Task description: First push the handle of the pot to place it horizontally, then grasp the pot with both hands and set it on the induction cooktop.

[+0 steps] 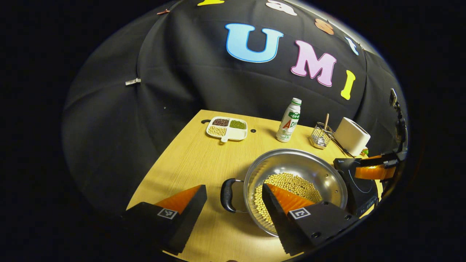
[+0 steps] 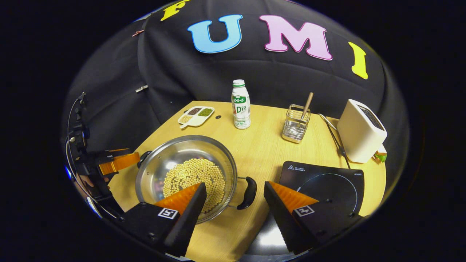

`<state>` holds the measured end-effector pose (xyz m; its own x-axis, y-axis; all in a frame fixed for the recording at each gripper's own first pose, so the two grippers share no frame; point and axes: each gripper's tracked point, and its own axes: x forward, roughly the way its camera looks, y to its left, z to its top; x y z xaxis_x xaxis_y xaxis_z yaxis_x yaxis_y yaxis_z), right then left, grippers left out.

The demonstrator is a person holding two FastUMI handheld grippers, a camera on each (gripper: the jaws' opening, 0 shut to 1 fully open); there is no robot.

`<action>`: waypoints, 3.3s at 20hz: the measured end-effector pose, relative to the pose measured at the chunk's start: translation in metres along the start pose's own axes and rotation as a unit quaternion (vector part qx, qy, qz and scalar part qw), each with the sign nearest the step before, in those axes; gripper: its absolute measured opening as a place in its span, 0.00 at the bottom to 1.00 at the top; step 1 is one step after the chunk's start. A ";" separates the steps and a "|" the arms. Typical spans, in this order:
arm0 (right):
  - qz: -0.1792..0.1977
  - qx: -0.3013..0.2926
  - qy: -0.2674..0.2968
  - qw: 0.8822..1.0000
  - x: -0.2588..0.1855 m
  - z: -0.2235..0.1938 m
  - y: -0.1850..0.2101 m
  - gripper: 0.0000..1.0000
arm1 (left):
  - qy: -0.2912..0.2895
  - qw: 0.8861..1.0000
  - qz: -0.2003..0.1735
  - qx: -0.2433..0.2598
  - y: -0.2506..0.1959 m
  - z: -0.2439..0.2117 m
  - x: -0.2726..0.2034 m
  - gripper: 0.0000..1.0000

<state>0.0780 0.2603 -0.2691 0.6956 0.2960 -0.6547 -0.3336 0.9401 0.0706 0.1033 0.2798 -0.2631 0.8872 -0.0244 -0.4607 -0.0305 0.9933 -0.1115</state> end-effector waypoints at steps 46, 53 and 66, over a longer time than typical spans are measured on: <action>-0.019 0.122 0.071 0.990 0.039 -0.051 -0.010 0.54 | 0.091 0.992 -0.033 -0.076 -0.035 -0.046 0.030 0.58; -0.023 0.114 0.055 0.992 -0.021 -0.026 -0.045 0.50 | 0.090 0.992 -0.043 -0.082 -0.092 -0.029 -0.007 0.56; -0.048 0.147 0.025 0.988 -0.103 -0.023 -0.153 0.54 | 0.083 0.992 -0.078 -0.049 -0.223 -0.009 -0.019 0.56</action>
<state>0.0427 0.0821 -0.2300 0.6801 0.2022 -0.7047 -0.0647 0.9740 0.2170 0.0897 0.0577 -0.2371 0.7967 -0.2035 -0.5691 0.0493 0.9604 -0.2744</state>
